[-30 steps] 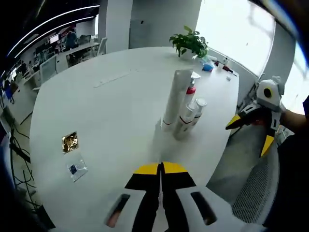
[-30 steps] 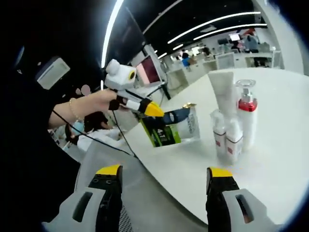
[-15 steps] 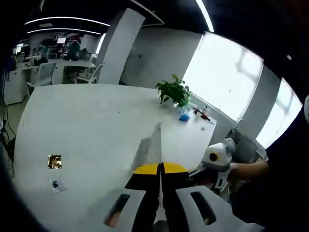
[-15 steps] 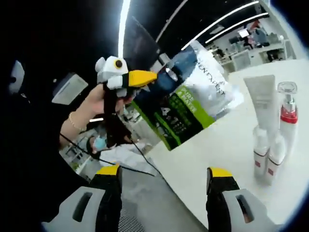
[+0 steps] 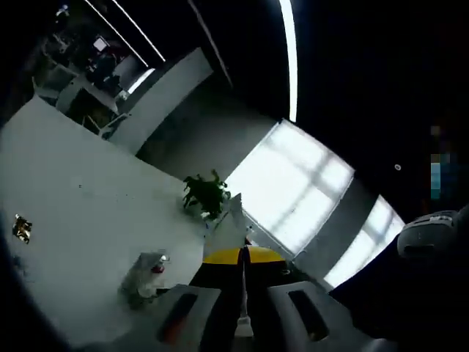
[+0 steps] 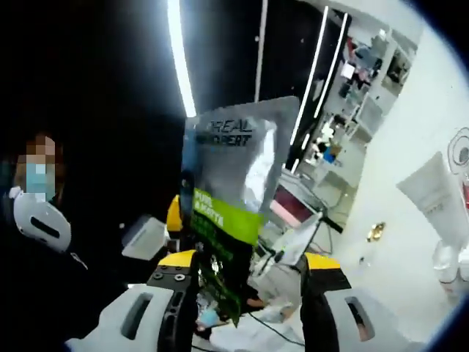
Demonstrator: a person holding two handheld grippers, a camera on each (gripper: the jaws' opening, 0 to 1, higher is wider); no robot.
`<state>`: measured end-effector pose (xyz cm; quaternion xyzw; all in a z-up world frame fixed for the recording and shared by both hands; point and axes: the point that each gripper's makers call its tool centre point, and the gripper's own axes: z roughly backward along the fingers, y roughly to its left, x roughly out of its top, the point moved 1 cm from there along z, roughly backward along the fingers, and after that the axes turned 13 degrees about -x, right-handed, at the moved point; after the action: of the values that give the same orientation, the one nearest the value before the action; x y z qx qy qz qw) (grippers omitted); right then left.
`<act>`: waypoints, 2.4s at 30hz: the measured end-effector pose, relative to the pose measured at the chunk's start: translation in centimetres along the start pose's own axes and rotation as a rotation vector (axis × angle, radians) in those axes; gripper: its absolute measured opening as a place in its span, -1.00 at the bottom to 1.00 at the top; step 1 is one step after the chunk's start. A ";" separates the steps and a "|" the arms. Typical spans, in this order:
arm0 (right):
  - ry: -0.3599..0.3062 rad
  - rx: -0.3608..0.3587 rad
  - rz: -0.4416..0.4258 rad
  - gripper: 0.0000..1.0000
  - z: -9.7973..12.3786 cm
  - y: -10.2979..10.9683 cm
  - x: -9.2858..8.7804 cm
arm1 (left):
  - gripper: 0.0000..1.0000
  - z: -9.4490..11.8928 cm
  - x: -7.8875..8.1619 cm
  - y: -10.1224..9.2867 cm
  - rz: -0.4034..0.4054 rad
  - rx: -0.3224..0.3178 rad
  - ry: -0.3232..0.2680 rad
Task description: Arrange the skincare products in the storage area until every visible bottle or jar stands upright without overlapping.
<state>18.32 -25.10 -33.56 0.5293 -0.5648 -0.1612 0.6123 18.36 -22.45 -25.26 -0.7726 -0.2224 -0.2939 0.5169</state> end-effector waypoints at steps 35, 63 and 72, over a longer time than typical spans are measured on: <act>0.195 -0.148 0.348 -1.00 2.5 5.0 0.9 | -0.43 0.7 -1.2 2.2 -0.023 -0.183 0.035; 0.163 -0.320 0.691 0.22 6.3 0.6 -0.8 | -0.98 3.9 -5.0 5.1 0.063 0.026 0.039; 0.237 -0.512 0.746 0.99 10.2 -4.7 -1.1 | -0.98 5.4 -7.6 8.5 0.180 0.104 0.027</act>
<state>11.09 -30.85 -40.06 0.1368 -0.5848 -0.0025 0.7996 19.52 -20.85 -37.76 -0.7577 -0.1599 -0.2446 0.5835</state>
